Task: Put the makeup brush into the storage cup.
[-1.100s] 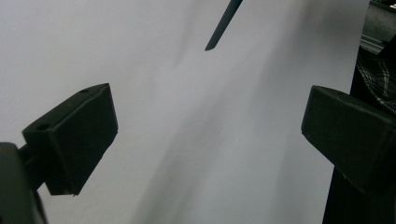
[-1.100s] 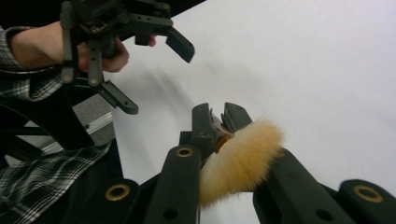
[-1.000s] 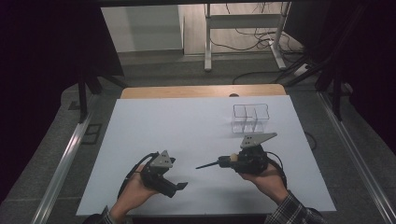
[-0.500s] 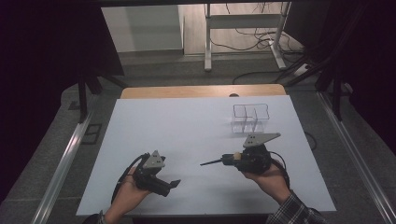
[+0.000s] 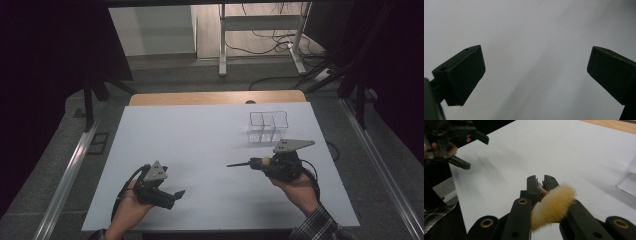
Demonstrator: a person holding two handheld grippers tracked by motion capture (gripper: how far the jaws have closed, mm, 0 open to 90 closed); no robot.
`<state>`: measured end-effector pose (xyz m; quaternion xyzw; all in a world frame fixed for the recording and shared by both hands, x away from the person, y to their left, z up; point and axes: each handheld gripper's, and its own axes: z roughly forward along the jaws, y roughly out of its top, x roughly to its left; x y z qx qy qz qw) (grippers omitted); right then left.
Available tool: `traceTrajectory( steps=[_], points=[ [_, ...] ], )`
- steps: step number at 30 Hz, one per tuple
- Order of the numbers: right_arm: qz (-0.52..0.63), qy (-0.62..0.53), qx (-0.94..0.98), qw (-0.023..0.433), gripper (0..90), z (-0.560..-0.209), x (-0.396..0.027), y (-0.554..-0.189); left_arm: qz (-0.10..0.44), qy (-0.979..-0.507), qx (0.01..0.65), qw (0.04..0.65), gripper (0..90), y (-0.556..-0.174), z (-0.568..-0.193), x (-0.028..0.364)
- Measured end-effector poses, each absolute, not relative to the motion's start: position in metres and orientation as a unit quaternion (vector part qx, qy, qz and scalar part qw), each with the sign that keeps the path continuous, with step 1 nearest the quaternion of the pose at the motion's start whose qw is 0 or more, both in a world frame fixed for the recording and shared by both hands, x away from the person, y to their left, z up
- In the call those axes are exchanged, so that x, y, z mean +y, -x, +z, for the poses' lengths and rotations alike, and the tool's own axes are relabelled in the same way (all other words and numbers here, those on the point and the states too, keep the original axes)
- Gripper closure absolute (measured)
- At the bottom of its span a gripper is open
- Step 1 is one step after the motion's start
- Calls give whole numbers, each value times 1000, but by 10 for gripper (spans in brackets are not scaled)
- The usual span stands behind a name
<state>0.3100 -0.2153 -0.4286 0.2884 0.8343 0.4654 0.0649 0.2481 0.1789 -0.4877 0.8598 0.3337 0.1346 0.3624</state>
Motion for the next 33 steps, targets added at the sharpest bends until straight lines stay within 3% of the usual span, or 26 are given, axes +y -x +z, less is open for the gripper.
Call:
traceTrajectory(
  steps=[33],
  points=[
    [481, -334, 802, 117, 838, -419, -252, -324, 148, -843, 386, 344, 23, -237, -492, 223]
  ],
)
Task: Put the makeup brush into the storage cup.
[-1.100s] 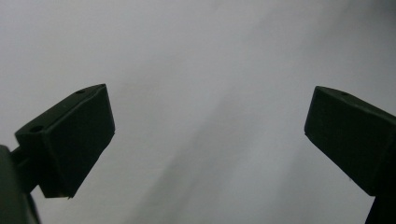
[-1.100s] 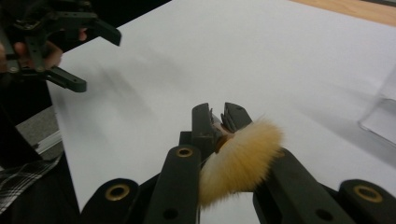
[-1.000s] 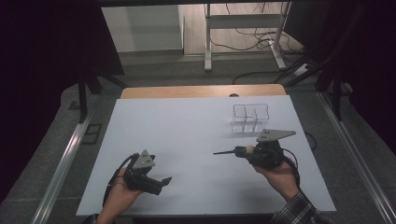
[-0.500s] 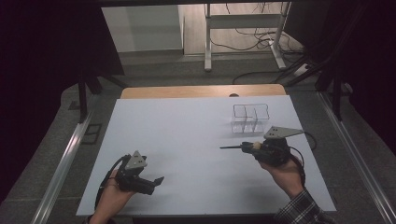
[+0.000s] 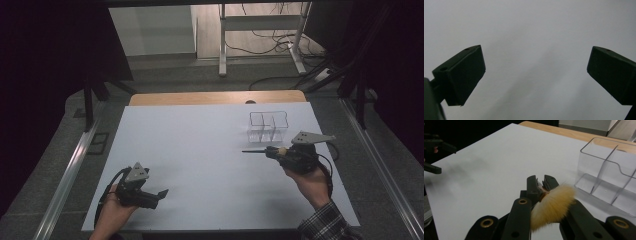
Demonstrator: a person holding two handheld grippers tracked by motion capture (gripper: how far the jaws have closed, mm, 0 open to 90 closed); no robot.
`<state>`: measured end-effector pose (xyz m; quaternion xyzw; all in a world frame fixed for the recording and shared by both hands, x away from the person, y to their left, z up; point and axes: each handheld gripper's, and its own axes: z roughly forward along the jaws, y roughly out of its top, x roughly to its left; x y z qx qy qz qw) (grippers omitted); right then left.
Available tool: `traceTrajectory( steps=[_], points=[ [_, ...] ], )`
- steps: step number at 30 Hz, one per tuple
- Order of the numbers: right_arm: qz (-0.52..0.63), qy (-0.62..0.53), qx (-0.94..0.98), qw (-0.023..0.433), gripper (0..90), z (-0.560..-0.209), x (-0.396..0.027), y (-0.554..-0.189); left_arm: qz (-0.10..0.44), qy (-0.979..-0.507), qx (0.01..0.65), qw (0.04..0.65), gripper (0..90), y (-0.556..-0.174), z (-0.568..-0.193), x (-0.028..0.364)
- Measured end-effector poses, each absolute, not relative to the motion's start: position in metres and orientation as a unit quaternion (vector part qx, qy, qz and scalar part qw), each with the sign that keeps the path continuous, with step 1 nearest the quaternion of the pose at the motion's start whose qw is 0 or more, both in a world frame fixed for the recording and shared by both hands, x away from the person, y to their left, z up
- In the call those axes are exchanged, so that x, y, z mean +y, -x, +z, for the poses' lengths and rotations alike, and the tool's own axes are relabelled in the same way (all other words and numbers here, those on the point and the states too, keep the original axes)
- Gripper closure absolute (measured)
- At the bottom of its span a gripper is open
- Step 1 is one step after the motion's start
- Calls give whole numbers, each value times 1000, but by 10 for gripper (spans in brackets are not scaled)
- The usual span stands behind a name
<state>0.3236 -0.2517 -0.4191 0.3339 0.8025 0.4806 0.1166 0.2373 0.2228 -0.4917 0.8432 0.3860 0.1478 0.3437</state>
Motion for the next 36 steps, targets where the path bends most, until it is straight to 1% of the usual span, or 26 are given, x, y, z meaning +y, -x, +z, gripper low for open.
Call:
traceTrajectory(
  steps=[14, 36],
  points=[
    [486, -350, 790, 132, 838, -413, -261, -331, 153, -833, 402, 347, 24, -231, -492, 236],
    [496, -362, 774, 152, 838, -395, -271, -344, 158, -829, 411, 345, 24, -227, -493, 242]
  ],
)
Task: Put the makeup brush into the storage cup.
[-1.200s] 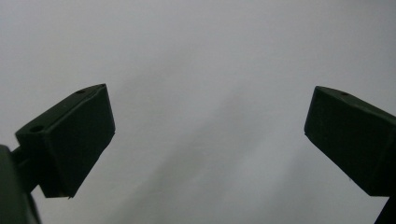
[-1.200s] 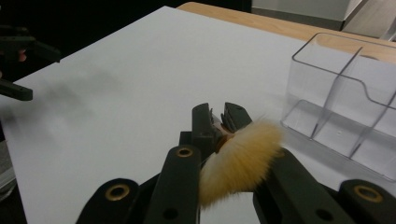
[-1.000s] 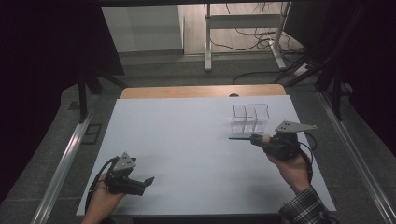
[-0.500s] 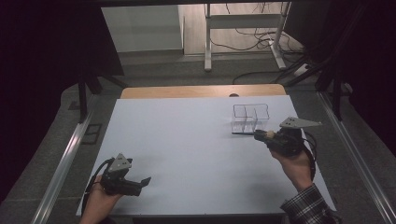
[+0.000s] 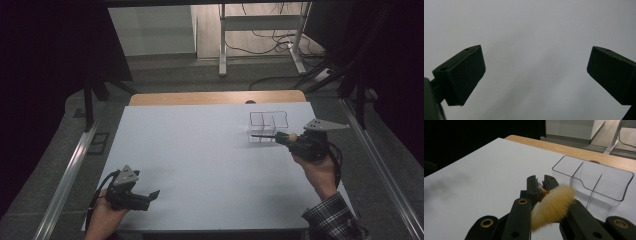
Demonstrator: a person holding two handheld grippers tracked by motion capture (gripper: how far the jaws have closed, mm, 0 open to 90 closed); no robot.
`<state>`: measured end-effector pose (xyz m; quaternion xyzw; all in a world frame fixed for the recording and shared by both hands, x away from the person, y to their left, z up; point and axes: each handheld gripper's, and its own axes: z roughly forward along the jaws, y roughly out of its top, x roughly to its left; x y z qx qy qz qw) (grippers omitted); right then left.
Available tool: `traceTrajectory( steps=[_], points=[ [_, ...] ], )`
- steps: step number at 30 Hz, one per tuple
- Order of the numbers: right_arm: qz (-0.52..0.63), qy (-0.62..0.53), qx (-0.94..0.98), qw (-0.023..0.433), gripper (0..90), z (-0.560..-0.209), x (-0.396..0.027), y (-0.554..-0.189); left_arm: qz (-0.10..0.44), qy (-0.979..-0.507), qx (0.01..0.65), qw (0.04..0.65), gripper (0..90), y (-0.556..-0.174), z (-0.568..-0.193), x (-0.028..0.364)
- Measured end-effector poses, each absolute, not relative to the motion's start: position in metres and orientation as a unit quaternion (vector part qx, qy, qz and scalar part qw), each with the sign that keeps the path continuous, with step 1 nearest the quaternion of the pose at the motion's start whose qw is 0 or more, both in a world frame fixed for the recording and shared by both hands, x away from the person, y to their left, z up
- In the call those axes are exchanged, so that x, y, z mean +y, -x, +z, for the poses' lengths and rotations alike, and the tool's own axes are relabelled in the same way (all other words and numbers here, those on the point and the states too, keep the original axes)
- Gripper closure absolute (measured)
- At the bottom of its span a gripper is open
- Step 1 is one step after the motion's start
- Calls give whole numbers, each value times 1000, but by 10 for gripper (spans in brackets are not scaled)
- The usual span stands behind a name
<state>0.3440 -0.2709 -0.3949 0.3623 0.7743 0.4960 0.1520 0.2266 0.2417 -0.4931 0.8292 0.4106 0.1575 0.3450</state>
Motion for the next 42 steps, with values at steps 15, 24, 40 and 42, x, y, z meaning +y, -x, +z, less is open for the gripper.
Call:
traceTrajectory(
  steps=[15, 24, 40, 42],
  points=[
    [486, -371, 773, 172, 838, -378, -272, -358, 158, -833, 407, 341, 23, -227, -493, 241],
    [477, -386, 769, 178, 838, -374, -275, -369, 158, -835, 404, 339, 23, -227, -494, 240],
    [446, -399, 778, 193, 838, -373, -267, -395, 157, -836, 402, 339, 25, -228, -495, 240],
    [443, -399, 779, 193, 837, -373, -266, -398, 157, -836, 402, 340, 25, -228, -495, 240]
  ],
)
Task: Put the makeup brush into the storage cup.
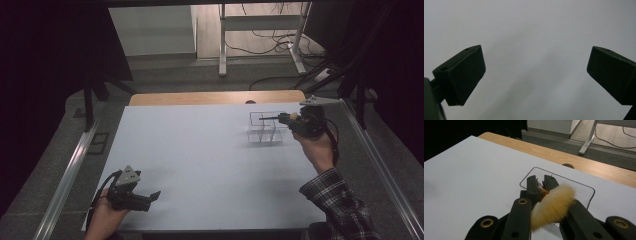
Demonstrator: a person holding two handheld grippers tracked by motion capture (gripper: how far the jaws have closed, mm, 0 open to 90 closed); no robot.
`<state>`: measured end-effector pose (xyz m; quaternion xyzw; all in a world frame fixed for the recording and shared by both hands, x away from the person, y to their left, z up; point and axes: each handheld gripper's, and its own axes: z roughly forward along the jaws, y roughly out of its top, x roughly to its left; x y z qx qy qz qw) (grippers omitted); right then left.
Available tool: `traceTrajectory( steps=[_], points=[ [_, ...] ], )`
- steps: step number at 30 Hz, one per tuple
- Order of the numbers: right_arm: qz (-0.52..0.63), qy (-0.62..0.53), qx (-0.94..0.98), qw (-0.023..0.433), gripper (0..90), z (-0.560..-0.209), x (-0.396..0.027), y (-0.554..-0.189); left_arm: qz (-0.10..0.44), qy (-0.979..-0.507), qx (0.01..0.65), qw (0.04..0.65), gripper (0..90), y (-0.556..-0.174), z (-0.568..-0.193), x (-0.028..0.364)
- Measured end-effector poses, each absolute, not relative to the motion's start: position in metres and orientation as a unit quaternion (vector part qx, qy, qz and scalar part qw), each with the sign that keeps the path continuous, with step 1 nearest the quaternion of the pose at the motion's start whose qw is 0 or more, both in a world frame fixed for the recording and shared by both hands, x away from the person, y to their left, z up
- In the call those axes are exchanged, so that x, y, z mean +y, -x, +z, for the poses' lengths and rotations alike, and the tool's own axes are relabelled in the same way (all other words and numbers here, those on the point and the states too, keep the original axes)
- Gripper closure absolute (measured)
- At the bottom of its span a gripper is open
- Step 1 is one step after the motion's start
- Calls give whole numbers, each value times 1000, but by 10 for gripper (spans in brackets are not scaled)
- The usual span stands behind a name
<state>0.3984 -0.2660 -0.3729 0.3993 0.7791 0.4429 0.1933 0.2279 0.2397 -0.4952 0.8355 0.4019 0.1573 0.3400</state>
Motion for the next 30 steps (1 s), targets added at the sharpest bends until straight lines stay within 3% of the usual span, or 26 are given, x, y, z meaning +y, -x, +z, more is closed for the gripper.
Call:
traceTrajectory(
  steps=[30],
  points=[
    [409, -403, 796, 192, 837, -387, -243, -430, 154, -839, 398, 336, 28, -228, -497, 239]
  ],
)
